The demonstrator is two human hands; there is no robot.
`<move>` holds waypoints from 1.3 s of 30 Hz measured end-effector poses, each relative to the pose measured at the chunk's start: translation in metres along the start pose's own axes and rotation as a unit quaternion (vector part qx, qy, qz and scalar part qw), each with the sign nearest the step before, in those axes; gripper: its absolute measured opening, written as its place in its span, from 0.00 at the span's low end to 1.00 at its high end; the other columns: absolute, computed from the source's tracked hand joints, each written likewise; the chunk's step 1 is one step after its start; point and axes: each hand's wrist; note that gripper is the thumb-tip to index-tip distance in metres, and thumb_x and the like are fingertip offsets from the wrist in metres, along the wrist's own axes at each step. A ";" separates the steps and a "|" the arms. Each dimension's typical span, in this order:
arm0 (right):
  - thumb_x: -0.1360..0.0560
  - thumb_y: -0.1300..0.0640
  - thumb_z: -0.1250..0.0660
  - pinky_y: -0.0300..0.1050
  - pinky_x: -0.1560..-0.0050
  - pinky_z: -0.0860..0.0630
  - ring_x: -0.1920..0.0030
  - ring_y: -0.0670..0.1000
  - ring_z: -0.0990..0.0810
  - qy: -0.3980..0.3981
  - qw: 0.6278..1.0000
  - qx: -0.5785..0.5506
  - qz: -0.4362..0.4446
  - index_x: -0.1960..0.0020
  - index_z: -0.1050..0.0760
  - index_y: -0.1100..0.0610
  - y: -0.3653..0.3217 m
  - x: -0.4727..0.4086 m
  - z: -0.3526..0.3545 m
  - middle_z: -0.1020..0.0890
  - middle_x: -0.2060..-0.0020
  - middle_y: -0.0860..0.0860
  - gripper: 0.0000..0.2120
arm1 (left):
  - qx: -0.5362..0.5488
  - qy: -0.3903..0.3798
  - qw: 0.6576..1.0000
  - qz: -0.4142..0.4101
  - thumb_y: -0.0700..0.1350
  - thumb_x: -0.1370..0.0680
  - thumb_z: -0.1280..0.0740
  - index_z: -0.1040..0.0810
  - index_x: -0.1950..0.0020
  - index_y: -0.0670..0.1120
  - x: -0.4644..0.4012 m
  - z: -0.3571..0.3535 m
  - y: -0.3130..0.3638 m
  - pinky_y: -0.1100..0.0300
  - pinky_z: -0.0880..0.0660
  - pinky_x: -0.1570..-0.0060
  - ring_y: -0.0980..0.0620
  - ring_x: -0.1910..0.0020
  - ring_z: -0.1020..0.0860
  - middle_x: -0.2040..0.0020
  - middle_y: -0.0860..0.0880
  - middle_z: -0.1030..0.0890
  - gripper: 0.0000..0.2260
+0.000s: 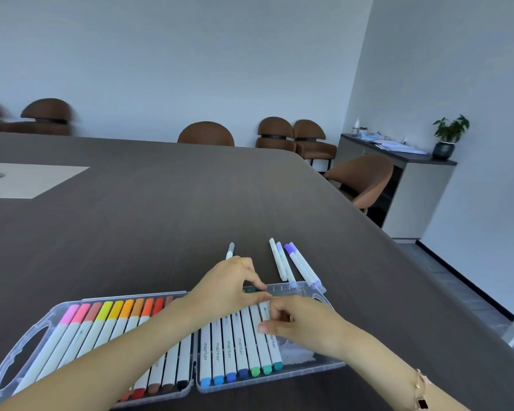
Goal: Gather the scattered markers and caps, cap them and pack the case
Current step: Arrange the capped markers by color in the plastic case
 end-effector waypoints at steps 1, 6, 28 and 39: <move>0.24 0.42 0.37 0.38 0.63 0.33 0.69 0.45 0.31 -0.004 1.000 0.005 0.009 0.66 0.35 0.49 0.002 0.001 0.000 0.26 0.68 0.47 0.17 | -0.015 -0.005 1.000 -0.013 0.58 0.26 0.32 0.16 0.50 0.56 0.001 0.000 -0.001 0.61 0.27 0.52 0.60 0.55 0.27 0.56 0.60 0.25 0.11; 0.23 0.42 0.39 0.34 0.66 0.36 0.71 0.43 0.34 -0.020 0.998 0.040 0.045 0.65 0.35 0.49 0.003 0.000 0.004 0.25 0.67 0.48 0.16 | -0.006 0.007 1.000 -0.018 0.58 0.27 0.32 0.17 0.49 0.57 0.003 -0.004 -0.004 0.62 0.27 0.50 0.62 0.53 0.27 0.56 0.61 0.25 0.11; 0.26 0.47 0.32 0.37 0.64 0.28 0.69 0.45 0.28 0.187 0.976 -0.004 -0.115 0.64 0.29 0.53 0.054 -0.095 0.043 0.25 0.68 0.47 0.13 | 0.060 -0.031 0.987 0.148 0.48 0.21 0.36 0.22 0.40 0.48 -0.141 -0.011 -0.044 0.67 0.32 0.52 0.58 0.52 0.25 0.49 0.52 0.21 0.11; 0.24 0.44 0.37 0.39 0.57 0.24 0.68 0.46 0.29 0.214 0.966 0.042 -0.138 0.65 0.36 0.50 0.060 -0.101 0.038 0.30 0.68 0.46 0.16 | 0.035 -0.011 0.993 0.109 0.49 0.24 0.31 0.19 0.45 0.52 -0.154 -0.029 -0.044 0.66 0.32 0.54 0.58 0.55 0.28 0.55 0.54 0.27 0.09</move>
Point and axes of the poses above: each hand's wrist, its own x-axis away from the middle knuckle, its own z-axis out of the back of the hand, y = z × x
